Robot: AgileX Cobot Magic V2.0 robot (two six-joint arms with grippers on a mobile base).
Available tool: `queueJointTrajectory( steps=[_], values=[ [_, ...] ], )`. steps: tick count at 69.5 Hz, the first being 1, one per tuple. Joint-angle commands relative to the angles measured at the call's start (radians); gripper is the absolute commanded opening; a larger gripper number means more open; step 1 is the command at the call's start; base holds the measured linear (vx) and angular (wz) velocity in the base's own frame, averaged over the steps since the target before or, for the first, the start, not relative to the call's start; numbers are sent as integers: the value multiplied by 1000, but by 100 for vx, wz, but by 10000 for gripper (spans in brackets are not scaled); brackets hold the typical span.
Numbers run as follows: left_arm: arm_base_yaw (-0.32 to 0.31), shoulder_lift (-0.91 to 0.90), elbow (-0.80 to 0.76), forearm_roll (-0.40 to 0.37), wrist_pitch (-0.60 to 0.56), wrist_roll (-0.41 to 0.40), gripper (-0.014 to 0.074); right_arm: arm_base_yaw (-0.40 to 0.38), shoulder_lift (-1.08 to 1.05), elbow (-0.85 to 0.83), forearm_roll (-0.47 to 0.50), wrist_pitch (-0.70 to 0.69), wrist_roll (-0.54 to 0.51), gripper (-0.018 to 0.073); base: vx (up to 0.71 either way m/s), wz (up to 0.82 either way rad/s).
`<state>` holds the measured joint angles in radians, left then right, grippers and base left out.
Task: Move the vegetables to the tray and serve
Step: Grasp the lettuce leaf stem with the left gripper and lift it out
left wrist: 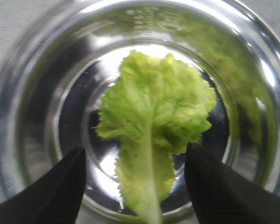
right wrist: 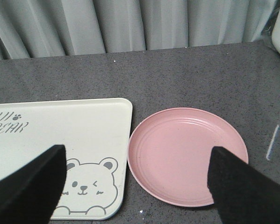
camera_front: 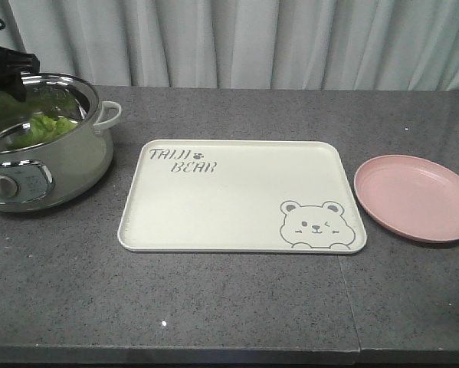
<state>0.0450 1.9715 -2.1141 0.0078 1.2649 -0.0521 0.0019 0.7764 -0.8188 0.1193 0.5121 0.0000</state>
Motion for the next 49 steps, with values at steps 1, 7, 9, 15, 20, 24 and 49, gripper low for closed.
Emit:
queueJointTrajectory(
  steps=[1, 7, 9, 15, 20, 24, 49],
  values=[
    [-2, -19, -31, -30, -23, 12, 452, -3, 1, -32, 0, -63, 0, 587, 0, 0],
    [-2, 13, -31, -29, -24, 12, 452, -3, 1, -32, 0, -57, 0, 587, 0, 0],
    [-2, 25, -31, -29, -24, 12, 452, -3, 1, -32, 0, -55, 0, 587, 0, 0],
    [-2, 52, -31, -32, -24, 12, 452, -3, 1, -32, 0, -48, 0, 587, 0, 0],
    [-2, 75, -30, -32, -20, 12, 452, -3, 1, -32, 0, -45, 0, 587, 0, 0],
    [-2, 91, -30, -30, -16, 12, 452, -3, 1, -32, 1, -45, 0, 587, 0, 0],
    [-2, 154, -30, -34, -16, 9, 452, -3, 1, -32, 18, -45, 0, 587, 0, 0]
  ],
)
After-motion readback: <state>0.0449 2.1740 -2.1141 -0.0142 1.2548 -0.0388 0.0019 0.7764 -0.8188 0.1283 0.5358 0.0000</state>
